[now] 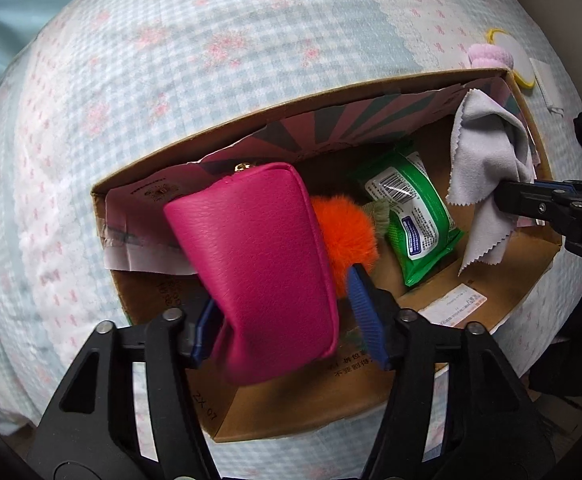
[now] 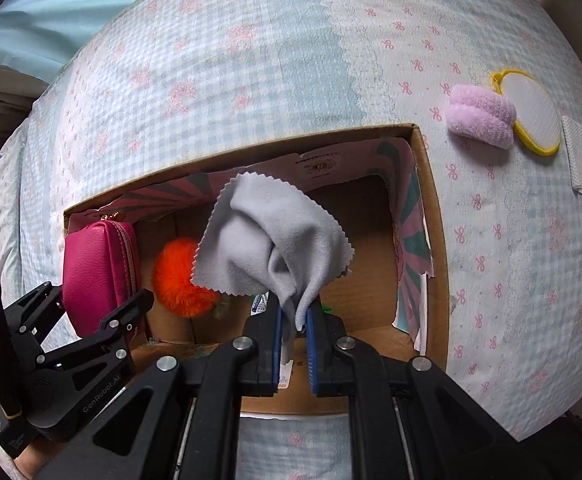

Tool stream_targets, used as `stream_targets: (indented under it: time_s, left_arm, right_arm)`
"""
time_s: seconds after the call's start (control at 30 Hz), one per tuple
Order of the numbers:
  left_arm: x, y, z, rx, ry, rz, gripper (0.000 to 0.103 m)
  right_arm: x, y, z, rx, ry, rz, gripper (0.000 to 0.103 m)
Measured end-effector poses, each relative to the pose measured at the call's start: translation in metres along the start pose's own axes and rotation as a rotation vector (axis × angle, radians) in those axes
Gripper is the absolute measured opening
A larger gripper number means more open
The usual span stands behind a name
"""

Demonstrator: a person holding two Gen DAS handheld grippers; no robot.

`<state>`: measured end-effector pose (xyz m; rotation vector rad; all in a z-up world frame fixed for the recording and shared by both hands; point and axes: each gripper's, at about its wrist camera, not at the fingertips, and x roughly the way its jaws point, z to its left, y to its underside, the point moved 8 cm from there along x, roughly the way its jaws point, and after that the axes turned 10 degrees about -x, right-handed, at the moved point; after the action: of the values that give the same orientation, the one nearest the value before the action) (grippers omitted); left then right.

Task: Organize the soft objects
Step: 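Open both tools to drop the pouch and grey cloth into the box, then withdraw both tools and move the left tool toward the pink hair tie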

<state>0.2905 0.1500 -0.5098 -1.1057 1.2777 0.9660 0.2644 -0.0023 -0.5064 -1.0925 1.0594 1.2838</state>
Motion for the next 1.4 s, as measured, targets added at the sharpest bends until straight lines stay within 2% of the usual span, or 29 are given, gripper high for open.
stream_targets:
  time_s: [0.03, 0.07, 0.1, 0.13, 0.2, 0.4, 0.8, 1.07, 1.17, 1.4]
  left_arm:
    - [-0.004, 0.0, -0.001, 0.01, -0.005, -0.019, 0.1]
    - [-0.009, 0.0, -0.003, 0.02, -0.001, -0.041, 0.103]
    - [-0.012, 0.001, -0.006, 0.031, 0.004, -0.046, 0.103]
    - [-0.014, 0.002, -0.008, 0.042, 0.003, -0.045, 0.103]
    - [-0.016, 0.006, -0.01, 0.058, -0.004, -0.043, 0.103]
    - [-0.023, 0.02, -0.008, 0.032, -0.003, -0.043, 0.103]
    - [-0.076, 0.042, 0.003, -0.026, -0.012, -0.134, 0.103]
    - [-0.135, 0.064, 0.006, -0.075, -0.004, -0.224, 0.103]
    - [-0.161, 0.069, 0.004, -0.109, 0.021, -0.265, 0.103]
    - [-0.212, 0.074, -0.018, -0.113, 0.067, -0.361, 0.103]
  right_arm:
    - [0.002, 0.0, 0.0, 0.009, -0.014, 0.004, 0.018]
    - [0.004, 0.0, -0.001, 0.022, -0.031, 0.002, 0.042]
    - [0.004, 0.0, -0.002, 0.038, -0.046, -0.01, 0.061]
    - [0.003, 0.0, -0.003, 0.052, -0.054, -0.025, 0.101]
    - [0.0, 0.0, -0.005, 0.064, -0.061, -0.063, 0.103]
    - [-0.008, 0.006, 0.002, 0.036, -0.053, -0.077, 0.103]
    - [-0.057, 0.023, 0.015, -0.028, -0.02, -0.174, 0.103]
    - [-0.118, 0.055, 0.026, -0.051, 0.012, -0.279, 0.103]
    - [-0.144, 0.07, 0.029, -0.056, 0.021, -0.319, 0.103]
    - [-0.204, 0.105, 0.02, -0.074, 0.114, -0.403, 0.103]
